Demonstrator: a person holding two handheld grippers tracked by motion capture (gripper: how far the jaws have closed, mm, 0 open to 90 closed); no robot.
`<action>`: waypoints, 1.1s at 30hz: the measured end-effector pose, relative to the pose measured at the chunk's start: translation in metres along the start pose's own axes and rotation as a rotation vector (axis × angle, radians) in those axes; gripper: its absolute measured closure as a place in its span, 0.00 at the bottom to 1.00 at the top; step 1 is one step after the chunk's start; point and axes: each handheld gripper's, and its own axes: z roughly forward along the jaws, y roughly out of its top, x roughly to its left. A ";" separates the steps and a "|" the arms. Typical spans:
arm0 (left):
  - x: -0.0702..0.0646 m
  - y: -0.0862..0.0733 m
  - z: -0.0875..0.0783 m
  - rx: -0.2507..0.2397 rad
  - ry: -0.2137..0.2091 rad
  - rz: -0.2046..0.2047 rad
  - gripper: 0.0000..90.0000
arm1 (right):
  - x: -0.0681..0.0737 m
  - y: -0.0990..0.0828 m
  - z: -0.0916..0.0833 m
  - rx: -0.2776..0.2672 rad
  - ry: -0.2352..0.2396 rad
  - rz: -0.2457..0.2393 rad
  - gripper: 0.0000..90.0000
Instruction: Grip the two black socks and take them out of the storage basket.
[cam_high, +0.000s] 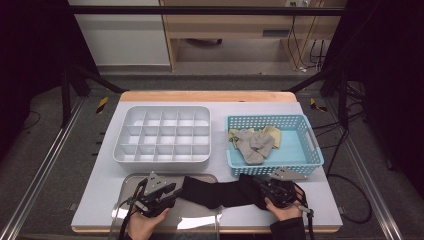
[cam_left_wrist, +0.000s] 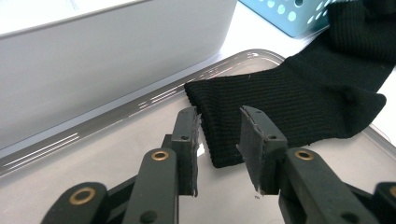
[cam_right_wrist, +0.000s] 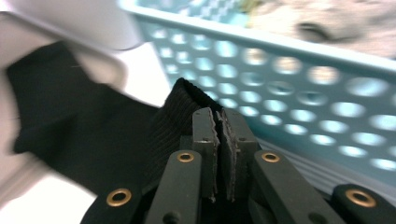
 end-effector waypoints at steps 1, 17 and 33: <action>0.000 0.000 0.000 0.000 0.000 0.000 0.74 | -0.002 -0.001 0.000 -0.003 -0.021 0.002 0.94; -0.001 0.000 -0.001 -0.003 -0.002 0.003 0.74 | 0.024 0.008 -0.021 -0.074 0.027 -0.102 0.79; 0.000 -0.001 -0.002 -0.003 -0.002 0.003 0.74 | 0.034 0.003 -0.015 0.006 0.054 -0.155 0.97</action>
